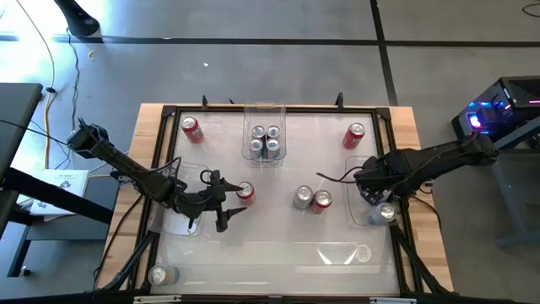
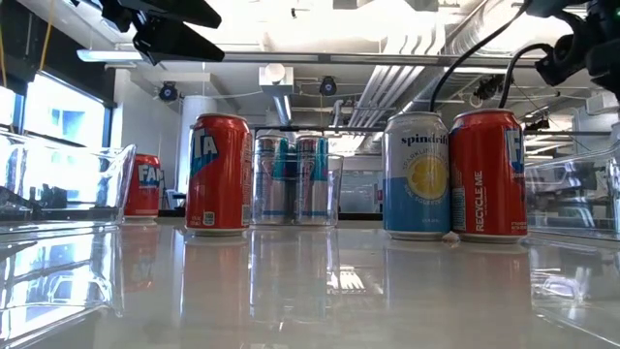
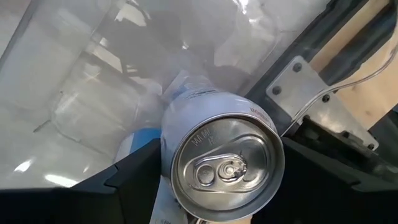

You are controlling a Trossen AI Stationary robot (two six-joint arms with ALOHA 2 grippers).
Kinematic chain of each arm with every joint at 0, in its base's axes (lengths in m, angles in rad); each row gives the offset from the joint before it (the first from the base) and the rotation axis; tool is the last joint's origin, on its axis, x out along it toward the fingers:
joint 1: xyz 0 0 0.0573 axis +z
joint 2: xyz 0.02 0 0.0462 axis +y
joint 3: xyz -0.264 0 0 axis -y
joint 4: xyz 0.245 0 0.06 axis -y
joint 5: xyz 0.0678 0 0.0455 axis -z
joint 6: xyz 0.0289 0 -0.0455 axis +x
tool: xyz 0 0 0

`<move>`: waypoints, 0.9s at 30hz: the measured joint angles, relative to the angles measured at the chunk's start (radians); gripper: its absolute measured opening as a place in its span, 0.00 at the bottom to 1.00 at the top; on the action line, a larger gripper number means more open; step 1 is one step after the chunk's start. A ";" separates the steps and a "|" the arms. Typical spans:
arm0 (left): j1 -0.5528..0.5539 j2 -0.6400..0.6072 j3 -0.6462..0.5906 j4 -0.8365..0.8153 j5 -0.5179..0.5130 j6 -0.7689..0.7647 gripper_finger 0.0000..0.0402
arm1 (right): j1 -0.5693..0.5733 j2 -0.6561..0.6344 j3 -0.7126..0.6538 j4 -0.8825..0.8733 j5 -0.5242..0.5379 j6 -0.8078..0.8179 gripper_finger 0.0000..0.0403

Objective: Sort soda cans
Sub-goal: Put the top right blue-white soda can into the bottom right transparent bin

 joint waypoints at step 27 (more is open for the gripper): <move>0.000 0.000 0.000 0.000 0.000 0.000 0.74 | -0.002 0.000 -0.030 0.044 -0.108 -0.055 0.81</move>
